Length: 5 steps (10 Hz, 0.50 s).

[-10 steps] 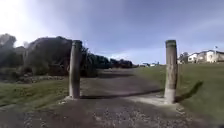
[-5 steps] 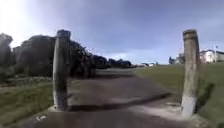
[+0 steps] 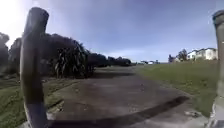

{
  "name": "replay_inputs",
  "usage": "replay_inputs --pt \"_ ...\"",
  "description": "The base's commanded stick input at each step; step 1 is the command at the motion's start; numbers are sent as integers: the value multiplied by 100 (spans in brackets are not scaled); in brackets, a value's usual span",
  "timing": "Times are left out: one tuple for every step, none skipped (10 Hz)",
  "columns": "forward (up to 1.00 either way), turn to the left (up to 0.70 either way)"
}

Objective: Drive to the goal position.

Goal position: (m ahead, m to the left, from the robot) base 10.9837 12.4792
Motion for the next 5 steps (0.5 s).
replay_inputs --pt "100 0" --pt "100 0" --pt "100 0" --pt "100 0" --pt "100 0"
